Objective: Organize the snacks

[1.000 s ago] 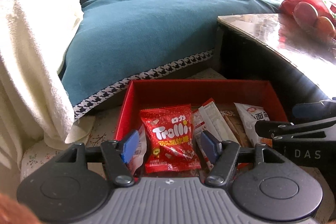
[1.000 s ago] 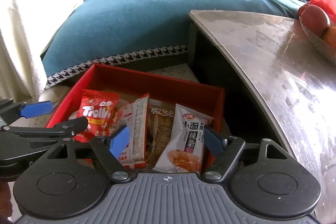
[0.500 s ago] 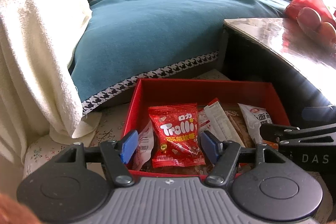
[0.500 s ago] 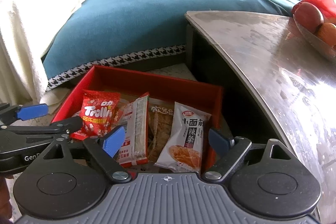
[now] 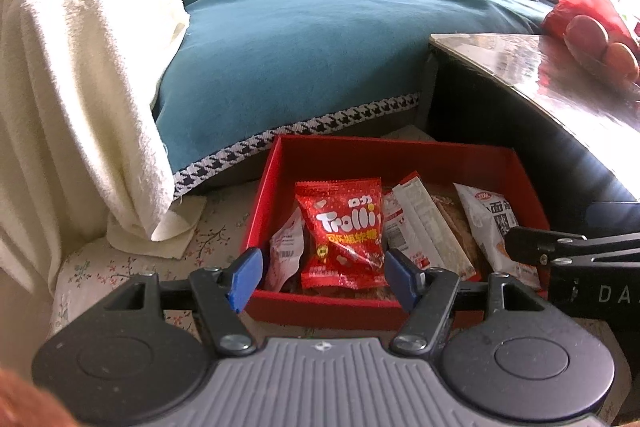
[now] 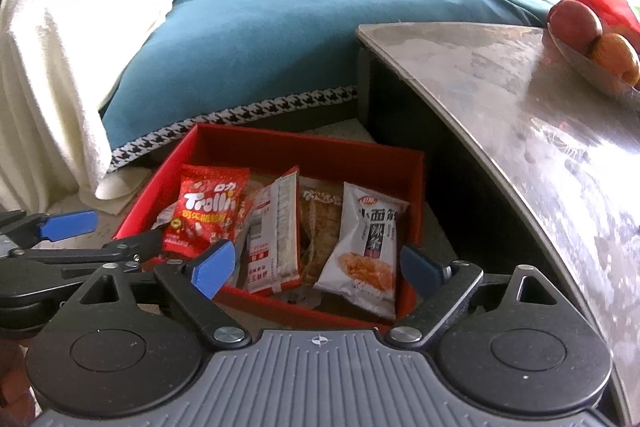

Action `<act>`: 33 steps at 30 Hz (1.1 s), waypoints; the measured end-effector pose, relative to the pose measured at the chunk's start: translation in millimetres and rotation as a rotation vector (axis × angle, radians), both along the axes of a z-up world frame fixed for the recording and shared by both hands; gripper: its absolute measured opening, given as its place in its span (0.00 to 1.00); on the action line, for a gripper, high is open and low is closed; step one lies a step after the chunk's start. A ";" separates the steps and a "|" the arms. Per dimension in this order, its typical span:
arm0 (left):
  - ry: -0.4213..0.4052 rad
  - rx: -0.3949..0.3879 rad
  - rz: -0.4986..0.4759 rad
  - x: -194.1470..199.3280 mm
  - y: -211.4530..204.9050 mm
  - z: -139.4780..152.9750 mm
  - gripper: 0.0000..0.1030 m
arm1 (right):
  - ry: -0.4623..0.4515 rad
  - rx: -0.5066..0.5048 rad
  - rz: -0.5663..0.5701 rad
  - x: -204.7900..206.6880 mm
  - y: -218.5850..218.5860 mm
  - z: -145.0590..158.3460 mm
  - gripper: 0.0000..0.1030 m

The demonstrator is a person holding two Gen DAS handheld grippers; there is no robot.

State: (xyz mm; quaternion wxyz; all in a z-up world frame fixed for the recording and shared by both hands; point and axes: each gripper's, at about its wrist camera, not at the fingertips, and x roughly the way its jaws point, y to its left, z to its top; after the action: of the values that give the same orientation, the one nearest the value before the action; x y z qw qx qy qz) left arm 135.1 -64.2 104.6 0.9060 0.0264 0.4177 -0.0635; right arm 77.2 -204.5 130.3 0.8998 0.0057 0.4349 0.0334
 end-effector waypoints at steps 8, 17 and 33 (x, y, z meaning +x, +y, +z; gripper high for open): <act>-0.002 -0.015 0.007 -23.0 7.5 2.6 0.59 | 0.002 -0.005 0.010 -26.5 8.8 -0.3 0.94; -0.010 -0.033 0.017 -54.0 20.4 8.6 0.60 | -0.022 0.015 -0.012 -63.8 14.8 4.8 0.94; -0.070 -0.064 0.017 -116.9 34.7 24.2 0.68 | -0.059 0.056 -0.028 -113.7 20.9 9.7 0.95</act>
State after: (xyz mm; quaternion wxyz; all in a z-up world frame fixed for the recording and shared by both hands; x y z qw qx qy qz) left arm 18.3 -29.5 128.8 0.9209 -0.0040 0.3838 -0.0681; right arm -36.5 -183.6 140.0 0.9121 0.0358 0.4070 0.0330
